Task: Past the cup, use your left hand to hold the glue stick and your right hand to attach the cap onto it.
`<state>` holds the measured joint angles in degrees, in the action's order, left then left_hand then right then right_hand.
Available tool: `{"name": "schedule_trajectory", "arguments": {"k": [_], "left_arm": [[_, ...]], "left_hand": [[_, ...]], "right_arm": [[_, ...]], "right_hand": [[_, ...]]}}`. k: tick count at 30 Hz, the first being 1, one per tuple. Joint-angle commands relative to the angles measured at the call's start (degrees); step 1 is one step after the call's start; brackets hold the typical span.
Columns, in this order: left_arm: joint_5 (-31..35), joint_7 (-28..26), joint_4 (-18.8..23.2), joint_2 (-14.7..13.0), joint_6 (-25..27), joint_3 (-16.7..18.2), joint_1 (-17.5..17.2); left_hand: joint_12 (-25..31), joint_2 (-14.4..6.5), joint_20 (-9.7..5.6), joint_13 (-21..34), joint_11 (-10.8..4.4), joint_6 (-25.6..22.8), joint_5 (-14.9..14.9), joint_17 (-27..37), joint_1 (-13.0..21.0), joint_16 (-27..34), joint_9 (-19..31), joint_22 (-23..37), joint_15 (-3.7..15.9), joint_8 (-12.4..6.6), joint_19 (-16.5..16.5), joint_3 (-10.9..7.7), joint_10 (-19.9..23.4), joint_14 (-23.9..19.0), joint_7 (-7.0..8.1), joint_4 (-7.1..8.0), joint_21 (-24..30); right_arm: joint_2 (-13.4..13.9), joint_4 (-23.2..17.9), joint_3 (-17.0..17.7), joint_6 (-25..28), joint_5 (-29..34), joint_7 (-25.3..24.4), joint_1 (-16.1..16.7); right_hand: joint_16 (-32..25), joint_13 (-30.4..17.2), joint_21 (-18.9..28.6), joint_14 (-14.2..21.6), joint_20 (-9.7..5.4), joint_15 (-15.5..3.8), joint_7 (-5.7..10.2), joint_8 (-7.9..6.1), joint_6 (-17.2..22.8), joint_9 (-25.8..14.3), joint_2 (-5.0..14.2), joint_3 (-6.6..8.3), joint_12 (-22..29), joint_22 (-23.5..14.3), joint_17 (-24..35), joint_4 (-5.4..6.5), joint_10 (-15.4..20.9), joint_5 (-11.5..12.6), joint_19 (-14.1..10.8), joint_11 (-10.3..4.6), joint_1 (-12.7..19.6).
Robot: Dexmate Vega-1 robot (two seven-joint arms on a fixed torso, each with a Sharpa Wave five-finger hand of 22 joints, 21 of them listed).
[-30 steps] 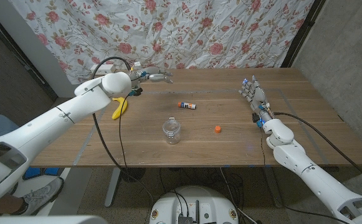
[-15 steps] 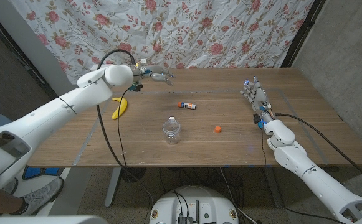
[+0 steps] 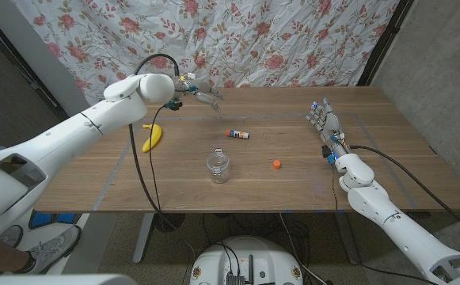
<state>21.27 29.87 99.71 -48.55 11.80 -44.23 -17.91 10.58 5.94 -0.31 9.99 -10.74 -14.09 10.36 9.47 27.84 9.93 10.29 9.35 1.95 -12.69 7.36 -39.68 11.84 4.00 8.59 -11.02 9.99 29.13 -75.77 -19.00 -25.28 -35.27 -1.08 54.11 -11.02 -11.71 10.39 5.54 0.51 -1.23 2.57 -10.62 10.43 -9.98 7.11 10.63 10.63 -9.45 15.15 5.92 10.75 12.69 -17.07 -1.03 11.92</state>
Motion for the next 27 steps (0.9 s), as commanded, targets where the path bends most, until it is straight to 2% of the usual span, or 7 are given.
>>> {"name": "schedule_trajectory", "arguments": {"k": [1,6,11,20,27], "left_arm": [[8.2,6.1,-0.3,1.6,-1.2,-2.7,2.9],[11.6,6.7,0.0,2.2,-1.9,-3.6,2.9],[15.7,7.5,0.7,3.3,-0.2,-4.3,2.7],[19.1,8.2,-1.0,5.3,-1.4,-5.4,2.8],[21.9,8.2,-2.2,7.4,-0.8,-6.4,2.6]], "left_hand": [[-0.2,0.8,0.31,0.3,0.09,0.8,-0.3,0.3,0.8,0.1,0.1,0.2,-0.22,0.43,1.1,0.21,-0.8,0.9,0.09,0.17,0.0],[-0.2,1.2,0.80,0.3,-0.01,1.2,-0.4,0.3,1.3,0.1,0.1,0.2,-0.29,0.50,1.5,0.26,-1.2,1.3,0.21,0.20,0.0],[-0.3,1.6,1.47,0.3,0.04,1.8,-0.3,0.3,2.0,0.2,0.1,0.2,-0.61,0.60,1.5,0.32,-1.9,1.4,0.34,0.24,0.1],[-0.2,2.4,1.99,0.4,0.13,3.7,-0.3,0.3,3.3,0.2,0.2,0.2,-1.03,1.07,2.1,0.55,-2.6,2.0,0.56,0.30,0.1],[0.5,2.8,2.61,0.4,-0.54,3.3,-0.3,0.3,4.2,0.4,0.2,0.2,-0.87,0.66,2.2,0.74,-1.0,1.7,0.37,0.34,0.3]], "right_arm": [[-0.7,0.9,-0.1,-0.7,0.2,-0.2,-0.3],[-1.1,1.4,-0.2,-1.2,0.1,0.0,-0.4],[-1.2,1.2,-0.3,-1.4,0.2,-0.2,0.0],[-0.9,0.9,-0.1,-1.4,0.2,-0.3,0.3],[-0.7,0.6,-0.1,-1.1,0.1,-0.3,0.5]], "right_hand": [[-0.3,0.1,0.3,0.0,0.02,0.28,-0.14,-0.28,0.4,-0.2,-0.23,0.29,0.4,-0.1,0.1,-0.05,0.5,0.3,-0.3,-0.27,-0.5],[-0.3,0.1,0.3,0.0,0.19,0.34,-0.14,-0.26,0.4,-0.2,-0.24,0.33,0.4,-0.1,0.0,-0.09,0.4,0.3,-0.3,-0.29,-0.5],[-0.3,0.2,0.3,-0.2,0.18,0.42,-0.10,-0.23,0.4,-0.2,-0.27,0.37,0.4,-0.1,-0.1,-0.14,0.4,0.3,-0.1,-0.23,-0.6],[-0.3,0.3,0.2,-0.2,0.19,0.40,-0.05,-0.21,0.3,-0.2,-0.33,0.39,0.4,-0.1,-0.2,-0.19,0.4,0.2,-0.1,-0.22,-0.7],[-0.3,0.3,0.2,-0.2,0.12,0.42,-0.01,-0.21,0.4,-0.2,-0.33,0.45,0.4,-0.1,-0.3,-0.23,0.3,0.2,0.0,-0.28,-0.8]]}}
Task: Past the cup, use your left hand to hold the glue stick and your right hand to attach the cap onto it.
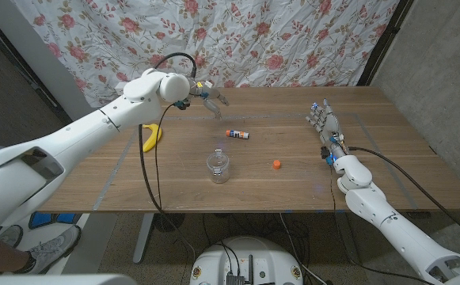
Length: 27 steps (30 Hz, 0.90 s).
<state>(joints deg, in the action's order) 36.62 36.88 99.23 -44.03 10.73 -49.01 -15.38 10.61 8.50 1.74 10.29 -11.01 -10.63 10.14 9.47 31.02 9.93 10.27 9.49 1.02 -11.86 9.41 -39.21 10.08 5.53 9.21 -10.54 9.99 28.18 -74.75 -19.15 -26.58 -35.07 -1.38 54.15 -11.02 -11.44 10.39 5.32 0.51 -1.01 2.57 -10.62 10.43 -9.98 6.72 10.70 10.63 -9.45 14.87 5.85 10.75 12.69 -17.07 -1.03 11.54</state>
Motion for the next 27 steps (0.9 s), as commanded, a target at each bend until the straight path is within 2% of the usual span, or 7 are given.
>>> {"name": "schedule_trajectory", "arguments": {"k": [1,15,27], "left_arm": [[6.7,0.8,-1.8,3.1,0.3,-1.7,-0.1],[9.7,-1.5,-3.3,6.4,1.7,-3.2,-1.3],[10.2,-4.5,-5.2,7.7,1.9,-4.1,-2.1]], "left_hand": [[0.5,0.2,0.61,0.1,-0.23,-0.1,-0.1,0.3,1.1,0.4,0.2,0.1,0.04,-0.15,0.1,0.27,0.8,0.2,-0.31,-0.14,0.3],[1.0,0.5,1.46,0.1,-0.59,-0.9,-0.1,0.2,2.6,0.7,0.2,0.1,0.42,-0.69,-0.8,0.53,2.8,-1.0,-0.49,-0.11,0.6],[1.1,0.6,2.29,0.1,-1.10,-1.7,-0.2,0.2,4.3,0.8,0.2,0.1,0.47,-1.12,-1.3,0.77,4.4,-2.2,-0.52,-0.09,0.6]], "right_arm": [[0.3,-0.3,0.1,0.2,-0.2,0.1,0.4],[-0.2,0.8,0.1,-0.1,-0.8,0.9,-0.1],[0.2,0.4,0.5,0.4,-1.2,0.8,0.0]], "right_hand": [[-0.3,0.1,0.2,0.0,0.12,0.19,-0.04,-0.22,0.4,-0.2,0.06,0.38,0.4,-0.1,-0.1,-0.16,0.3,0.2,0.0,-0.20,-0.4],[-0.4,0.2,0.2,-0.1,0.23,0.22,-0.03,-0.20,0.4,-0.2,0.07,0.52,0.4,-0.1,-0.3,-0.26,0.3,0.2,0.1,-0.24,-0.6],[-0.4,0.3,0.2,-0.1,0.26,0.16,0.16,-0.22,0.5,-0.2,0.10,0.65,0.4,-0.1,-0.5,-0.32,0.3,0.2,0.1,-0.27,-0.8]]}}
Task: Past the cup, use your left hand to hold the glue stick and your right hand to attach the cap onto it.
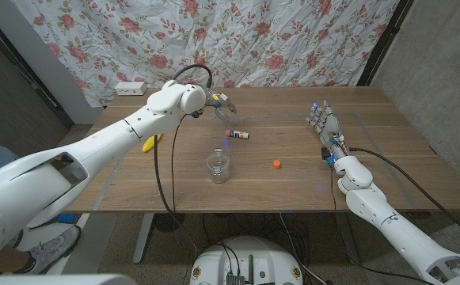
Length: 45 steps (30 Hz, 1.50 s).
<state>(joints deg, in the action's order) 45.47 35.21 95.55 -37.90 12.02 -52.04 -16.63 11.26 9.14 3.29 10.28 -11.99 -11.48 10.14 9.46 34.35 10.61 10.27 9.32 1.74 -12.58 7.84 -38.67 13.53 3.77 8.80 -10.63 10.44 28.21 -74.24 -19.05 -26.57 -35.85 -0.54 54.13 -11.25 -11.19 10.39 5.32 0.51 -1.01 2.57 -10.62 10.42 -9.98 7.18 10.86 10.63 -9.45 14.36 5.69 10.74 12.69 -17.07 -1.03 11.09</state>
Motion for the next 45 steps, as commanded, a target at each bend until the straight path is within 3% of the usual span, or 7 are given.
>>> {"name": "schedule_trajectory", "arguments": {"k": [1,20,45], "left_arm": [[1.4,-2.9,-1.8,1.8,0.6,-1.2,-0.8],[1.2,-8.1,-6.8,4.4,-0.4,-3.4,-1.1],[3.0,-10.8,-10.5,6.5,0.7,-6.6,-0.7]], "left_hand": [[0.4,-0.1,0.83,0.2,-0.19,-0.9,-0.2,0.2,1.1,0.2,0.2,0.2,-0.22,-0.45,0.3,0.25,1.0,-0.5,0.03,-0.01,0.2],[0.6,0.0,1.86,0.2,-0.32,-3.2,-0.2,0.2,3.3,0.4,0.2,0.2,0.45,-1.33,-1.3,0.64,3.3,-2.6,0.17,-0.03,0.5],[0.8,0.6,1.55,0.2,-0.38,-6.7,-0.3,0.1,5.9,0.6,0.1,0.2,1.29,-2.47,-4.0,2.15,7.3,-5.8,0.66,0.02,0.6]], "right_arm": [[0.2,-0.1,0.4,0.3,-0.4,0.0,0.1],[0.5,-1.2,0.8,0.1,-0.3,-0.8,1.1],[0.3,-1.3,0.9,0.1,-0.1,-1.6,1.4]], "right_hand": [[-0.2,0.0,0.2,-0.1,0.28,0.18,0.14,-0.22,0.5,-0.2,-0.36,0.49,0.4,-0.1,-0.1,-0.16,0.3,0.2,0.1,-0.24,-0.4],[-0.4,0.1,0.3,-0.1,0.47,0.39,0.16,-0.28,0.8,-0.2,-0.80,0.24,0.4,-0.1,-0.3,-0.04,0.3,0.1,0.0,-0.09,-1.2],[-0.4,0.2,0.3,-0.1,0.49,0.25,0.31,-0.32,1.1,-0.2,-0.72,0.41,0.4,-0.1,-0.6,-0.07,0.4,0.2,0.0,-0.17,-1.6]]}}
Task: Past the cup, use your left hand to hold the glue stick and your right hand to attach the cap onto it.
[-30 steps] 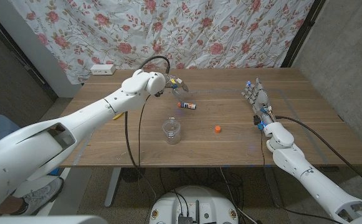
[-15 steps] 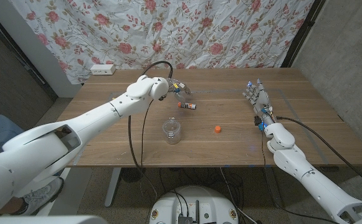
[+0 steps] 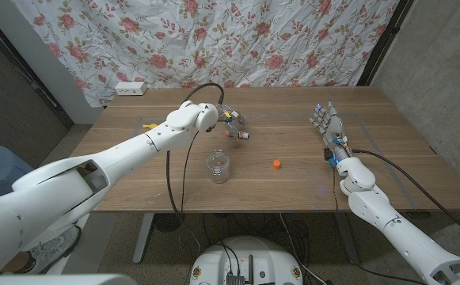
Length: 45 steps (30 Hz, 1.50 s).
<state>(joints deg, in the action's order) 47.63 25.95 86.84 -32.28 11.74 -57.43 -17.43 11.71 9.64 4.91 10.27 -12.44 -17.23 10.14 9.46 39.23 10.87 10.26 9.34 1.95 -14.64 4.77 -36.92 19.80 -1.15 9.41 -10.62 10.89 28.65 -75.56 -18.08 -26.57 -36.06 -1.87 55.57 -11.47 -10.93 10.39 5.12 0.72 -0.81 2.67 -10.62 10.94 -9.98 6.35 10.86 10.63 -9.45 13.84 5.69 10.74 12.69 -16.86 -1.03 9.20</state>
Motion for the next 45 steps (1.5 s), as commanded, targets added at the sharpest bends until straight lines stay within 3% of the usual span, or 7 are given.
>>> {"name": "schedule_trajectory", "arguments": {"k": [1,23,45], "left_arm": [[0.7,-1.6,-2.0,0.9,0.9,-1.2,0.1],[2.3,-6.4,-2.9,1.4,2.6,-2.2,-0.8],[4.4,-11.5,-3.1,2.4,5.9,-2.7,-2.2]], "left_hand": [[0.3,0.1,-0.04,0.2,0.06,-1.1,-0.3,0.2,1.1,0.3,0.1,0.2,1.13,-0.43,-1.0,0.46,1.1,-1.1,0.03,0.01,0.2],[0.9,-0.3,-0.25,0.2,0.05,-7.1,-0.2,0.1,4.4,0.5,0.1,0.2,2.52,-1.93,-4.8,3.08,8.9,-6.2,0.76,0.31,0.1],[0.3,-1.5,-3.12,0.0,-0.05,-20.0,-0.1,0.0,7.4,0.4,0.0,0.2,5.44,-2.98,-10.6,7.75,21.4,-14.3,1.66,0.71,0.2]], "right_arm": [[-0.2,0.0,0.0,0.1,0.1,-0.3,-0.1],[-0.3,0.0,-0.2,0.4,0.4,-0.7,-0.3],[-0.4,-0.3,0.0,0.1,0.6,-1.3,0.0]], "right_hand": [[-0.2,-0.1,0.3,0.1,0.27,0.04,0.26,-0.33,0.6,-0.2,0.12,0.42,0.4,-0.1,-0.1,-0.08,0.3,0.2,-0.2,-0.21,0.2],[-0.2,-0.1,0.3,0.1,0.41,0.04,0.80,-0.40,1.0,-0.2,0.33,0.76,0.5,-0.1,-0.3,-0.23,0.4,0.3,-0.3,-0.26,0.1],[-0.3,0.0,0.3,0.2,0.44,-0.06,1.20,-0.48,1.5,-0.2,0.44,1.03,0.5,-0.1,-0.6,-0.32,0.5,0.4,-0.3,-0.23,-0.1]]}}
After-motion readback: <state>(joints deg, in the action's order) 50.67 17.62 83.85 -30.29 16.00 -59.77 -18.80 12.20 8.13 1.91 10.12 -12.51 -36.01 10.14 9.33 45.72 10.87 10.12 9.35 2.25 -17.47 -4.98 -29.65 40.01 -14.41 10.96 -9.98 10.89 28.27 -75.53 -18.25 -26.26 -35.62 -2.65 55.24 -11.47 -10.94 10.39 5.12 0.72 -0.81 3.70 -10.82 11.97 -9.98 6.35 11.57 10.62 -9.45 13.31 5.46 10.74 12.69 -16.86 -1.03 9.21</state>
